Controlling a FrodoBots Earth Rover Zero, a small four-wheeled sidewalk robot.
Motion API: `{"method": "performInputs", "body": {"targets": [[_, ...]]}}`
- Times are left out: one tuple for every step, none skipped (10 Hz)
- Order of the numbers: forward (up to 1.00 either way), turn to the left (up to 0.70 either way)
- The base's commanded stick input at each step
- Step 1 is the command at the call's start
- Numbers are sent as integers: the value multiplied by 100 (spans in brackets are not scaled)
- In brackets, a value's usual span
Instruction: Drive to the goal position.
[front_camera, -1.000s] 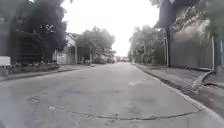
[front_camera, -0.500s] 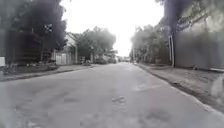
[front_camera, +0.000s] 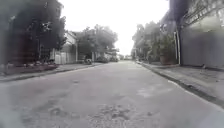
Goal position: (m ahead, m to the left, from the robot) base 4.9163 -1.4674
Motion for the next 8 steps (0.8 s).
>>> {"method": "performInputs", "body": {"targets": [[100,1],[100,1],[100,1],[100,1],[100,1],[100,1],[100,-20],[100,-39]]}}
